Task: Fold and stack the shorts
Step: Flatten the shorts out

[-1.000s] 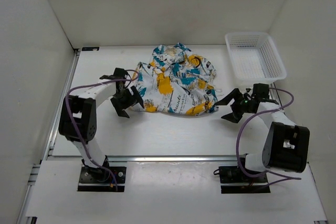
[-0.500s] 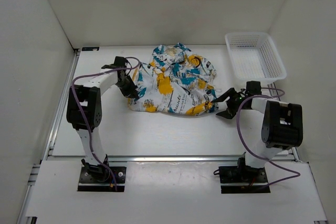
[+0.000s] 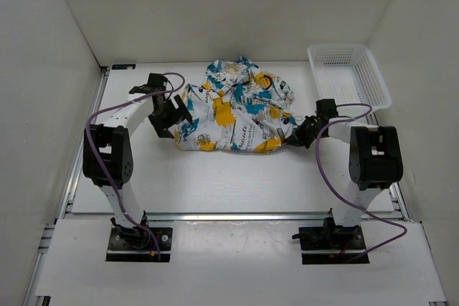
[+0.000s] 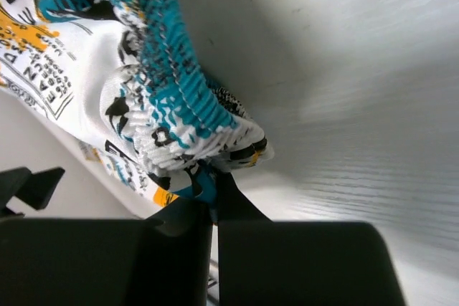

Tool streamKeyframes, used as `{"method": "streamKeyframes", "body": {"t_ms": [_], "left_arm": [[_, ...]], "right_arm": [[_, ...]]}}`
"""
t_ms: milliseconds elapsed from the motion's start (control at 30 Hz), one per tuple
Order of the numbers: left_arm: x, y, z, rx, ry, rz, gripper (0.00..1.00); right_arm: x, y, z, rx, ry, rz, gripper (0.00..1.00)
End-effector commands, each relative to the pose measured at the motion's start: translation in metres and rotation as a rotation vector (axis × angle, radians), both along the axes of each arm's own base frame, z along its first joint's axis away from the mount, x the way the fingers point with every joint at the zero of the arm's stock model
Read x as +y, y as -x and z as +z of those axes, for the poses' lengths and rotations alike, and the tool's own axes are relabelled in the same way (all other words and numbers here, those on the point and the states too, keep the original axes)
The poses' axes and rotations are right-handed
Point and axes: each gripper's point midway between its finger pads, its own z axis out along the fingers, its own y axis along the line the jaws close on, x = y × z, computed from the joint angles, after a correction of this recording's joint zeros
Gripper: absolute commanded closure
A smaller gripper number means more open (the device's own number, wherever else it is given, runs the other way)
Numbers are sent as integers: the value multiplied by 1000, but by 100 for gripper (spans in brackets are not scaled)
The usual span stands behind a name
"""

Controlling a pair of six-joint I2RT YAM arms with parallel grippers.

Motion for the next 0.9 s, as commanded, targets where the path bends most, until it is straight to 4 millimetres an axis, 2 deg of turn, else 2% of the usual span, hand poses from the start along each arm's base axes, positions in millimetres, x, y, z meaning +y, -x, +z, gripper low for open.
{"method": "streamKeyframes", "body": {"t_ms": [0,167,367,467,533,600,633,700,733,800,833,867], "left_arm": [[7,24,-10,45,-57,-9,0],[4,32,-33,102,-90,-35,0],[-10,30,-54,136,-122,-86,0],[-12,36,-75,188,-151,-93,9],[-11,36,-83,200,-162,-91,34],[-9,32,-81,189,-174,-87,69],[-11,24,-71,162,-168,-85,89],[-12,13,-52,115,-167,-79,90],[-15,-7,-24,37,-163,-70,90],[-18,-20,5,-2,-160,-80,90],[-23,-49,51,-125,-146,-76,90],[-26,-61,77,-175,-135,-72,90]], "right_arm": [[-12,-3,6,-28,93,3,100],[-19,10,1,-20,137,19,100],[-21,11,3,-24,149,23,100],[-21,8,7,-31,152,30,100],[-22,5,12,-47,163,34,100],[-24,-2,19,-69,177,35,100],[-24,-3,21,-73,182,47,100],[-28,-5,25,-82,211,63,100],[-31,-19,39,-128,231,64,100],[-36,-29,49,-138,280,110,100],[-37,-63,79,-214,302,117,100],[-43,-78,94,-235,343,112,100]]}}
